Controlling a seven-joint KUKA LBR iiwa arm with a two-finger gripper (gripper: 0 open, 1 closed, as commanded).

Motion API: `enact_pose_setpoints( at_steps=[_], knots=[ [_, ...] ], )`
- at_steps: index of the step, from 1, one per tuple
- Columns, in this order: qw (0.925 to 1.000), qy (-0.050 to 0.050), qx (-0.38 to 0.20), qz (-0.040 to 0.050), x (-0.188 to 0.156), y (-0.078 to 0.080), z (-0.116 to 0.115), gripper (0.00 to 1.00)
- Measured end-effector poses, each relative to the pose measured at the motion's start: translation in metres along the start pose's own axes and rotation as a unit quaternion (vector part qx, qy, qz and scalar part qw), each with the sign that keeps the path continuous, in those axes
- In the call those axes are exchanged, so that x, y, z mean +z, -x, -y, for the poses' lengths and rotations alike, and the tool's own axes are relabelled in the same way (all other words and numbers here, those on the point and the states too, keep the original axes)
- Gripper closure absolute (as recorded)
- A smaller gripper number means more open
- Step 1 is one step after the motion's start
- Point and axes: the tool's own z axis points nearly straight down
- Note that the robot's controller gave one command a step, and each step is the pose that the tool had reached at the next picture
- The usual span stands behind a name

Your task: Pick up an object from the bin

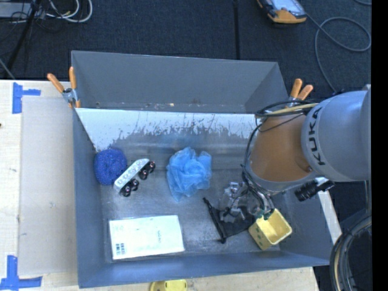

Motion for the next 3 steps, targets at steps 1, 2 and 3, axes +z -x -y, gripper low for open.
enact_pose_setpoints(
  at_steps=[1, 2, 3],
  knots=[
    [1.0, 0.0, 0.0, 0.0, 0.0, 0.0, 0.0, 1.0],
    [1.0, 0.0, -0.009, -0.003, -0.044, 0.007, 0.006, 1.0],
    [0.9998, 0.0, -0.018, 0.0095, -0.056, 0.044, 0.022, 1.0]
  ],
)
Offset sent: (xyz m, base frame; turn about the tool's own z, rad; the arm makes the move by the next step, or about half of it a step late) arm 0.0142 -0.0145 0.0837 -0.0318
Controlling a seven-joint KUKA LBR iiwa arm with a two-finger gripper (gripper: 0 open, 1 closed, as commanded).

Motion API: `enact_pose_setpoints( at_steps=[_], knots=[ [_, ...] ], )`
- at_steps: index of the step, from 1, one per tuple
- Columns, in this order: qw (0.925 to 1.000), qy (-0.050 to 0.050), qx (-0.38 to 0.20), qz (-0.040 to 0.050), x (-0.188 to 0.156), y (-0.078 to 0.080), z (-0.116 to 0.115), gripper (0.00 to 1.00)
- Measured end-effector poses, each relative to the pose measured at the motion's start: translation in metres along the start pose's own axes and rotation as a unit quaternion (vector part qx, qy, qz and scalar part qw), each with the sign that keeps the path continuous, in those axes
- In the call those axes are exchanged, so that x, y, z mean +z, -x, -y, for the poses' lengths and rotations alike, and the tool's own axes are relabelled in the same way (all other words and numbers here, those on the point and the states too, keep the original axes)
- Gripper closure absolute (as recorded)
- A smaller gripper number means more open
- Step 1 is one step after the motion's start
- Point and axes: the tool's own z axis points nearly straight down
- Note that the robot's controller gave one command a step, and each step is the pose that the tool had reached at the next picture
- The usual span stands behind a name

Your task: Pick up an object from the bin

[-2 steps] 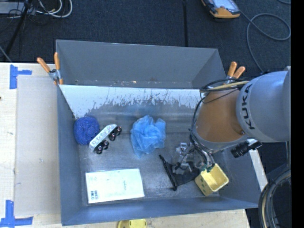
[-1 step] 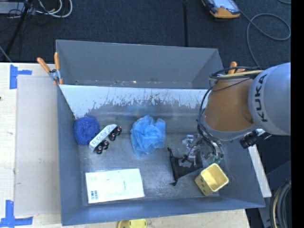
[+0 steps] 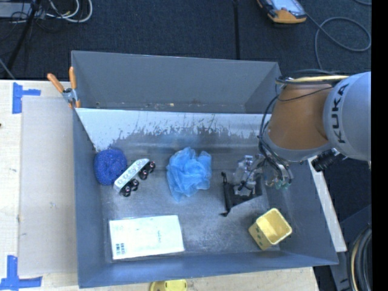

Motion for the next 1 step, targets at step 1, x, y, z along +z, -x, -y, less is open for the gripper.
enact_pose_setpoints(
  at_steps=[1],
  knots=[
    [0.9998, 0.0, -0.01, -0.0159, 0.0061, -0.0291, 0.0051, 1.0]
  ],
)
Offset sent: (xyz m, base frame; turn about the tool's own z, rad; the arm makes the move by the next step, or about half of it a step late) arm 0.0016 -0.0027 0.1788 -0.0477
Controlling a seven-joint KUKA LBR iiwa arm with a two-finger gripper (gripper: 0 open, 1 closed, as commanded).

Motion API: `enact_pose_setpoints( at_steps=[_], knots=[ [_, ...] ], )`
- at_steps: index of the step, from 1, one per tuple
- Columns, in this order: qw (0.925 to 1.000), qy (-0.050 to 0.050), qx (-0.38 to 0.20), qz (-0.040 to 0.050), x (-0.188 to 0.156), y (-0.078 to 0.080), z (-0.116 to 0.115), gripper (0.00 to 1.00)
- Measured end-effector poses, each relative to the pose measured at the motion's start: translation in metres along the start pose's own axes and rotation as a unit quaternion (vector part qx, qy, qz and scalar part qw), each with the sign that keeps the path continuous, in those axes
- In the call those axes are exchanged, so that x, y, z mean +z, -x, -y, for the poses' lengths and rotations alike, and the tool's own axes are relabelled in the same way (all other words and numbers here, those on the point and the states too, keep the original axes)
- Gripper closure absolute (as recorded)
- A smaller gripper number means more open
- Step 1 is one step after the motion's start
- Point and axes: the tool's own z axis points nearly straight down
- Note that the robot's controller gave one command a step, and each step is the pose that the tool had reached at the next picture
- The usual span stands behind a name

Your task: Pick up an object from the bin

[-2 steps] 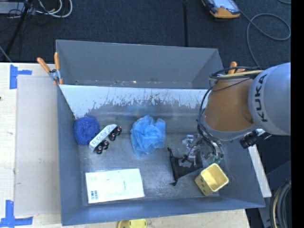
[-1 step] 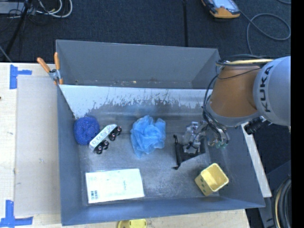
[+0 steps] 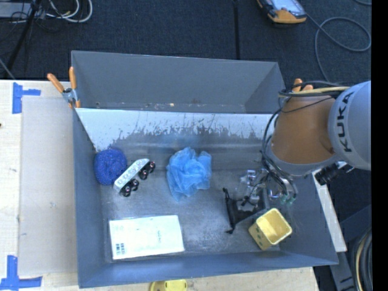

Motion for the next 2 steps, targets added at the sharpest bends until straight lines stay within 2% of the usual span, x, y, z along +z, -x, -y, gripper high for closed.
enact_pose_setpoints(
  at_steps=[1, 2],
  knots=[
    [1.0, 0.0, -0.004, 0.0055, -0.063, 0.004, 0.0, 1.0],
    [0.9998, -0.001, -0.013, 0.015, -0.051, -0.006, 0.011, 1.0]
  ],
)
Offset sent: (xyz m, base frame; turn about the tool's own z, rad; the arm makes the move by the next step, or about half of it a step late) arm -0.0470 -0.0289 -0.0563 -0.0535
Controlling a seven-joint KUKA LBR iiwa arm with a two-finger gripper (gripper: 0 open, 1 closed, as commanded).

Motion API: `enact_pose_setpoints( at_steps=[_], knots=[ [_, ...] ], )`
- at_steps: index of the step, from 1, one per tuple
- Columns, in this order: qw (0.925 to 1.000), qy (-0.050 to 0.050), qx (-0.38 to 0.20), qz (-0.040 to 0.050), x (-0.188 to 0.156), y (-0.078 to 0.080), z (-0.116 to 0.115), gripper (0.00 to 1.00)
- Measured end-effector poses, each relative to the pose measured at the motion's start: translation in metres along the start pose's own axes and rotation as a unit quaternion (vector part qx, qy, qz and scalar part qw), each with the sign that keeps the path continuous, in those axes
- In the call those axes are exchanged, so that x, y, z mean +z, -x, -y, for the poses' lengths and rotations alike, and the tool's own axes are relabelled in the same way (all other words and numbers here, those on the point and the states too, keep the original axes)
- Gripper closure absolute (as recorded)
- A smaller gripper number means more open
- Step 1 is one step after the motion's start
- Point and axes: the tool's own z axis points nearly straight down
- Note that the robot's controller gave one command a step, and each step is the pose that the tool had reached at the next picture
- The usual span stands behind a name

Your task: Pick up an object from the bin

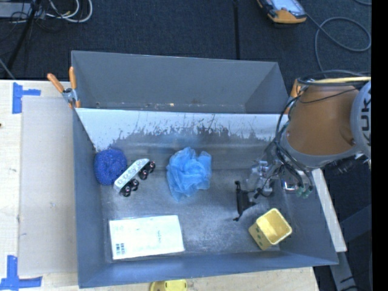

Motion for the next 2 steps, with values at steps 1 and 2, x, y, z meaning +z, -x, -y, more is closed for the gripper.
enact_pose_setpoints(
  at_steps=[1, 2],
  knots=[
    [0.9999, 0.001, 0.0, -0.0148, -0.006, -0.0084, 0.0004, 1.0],
    [0.9999, 0.0, -0.014, -0.0007, 0.0001, -0.0078, 0.0013, 1.0]
  ],
)
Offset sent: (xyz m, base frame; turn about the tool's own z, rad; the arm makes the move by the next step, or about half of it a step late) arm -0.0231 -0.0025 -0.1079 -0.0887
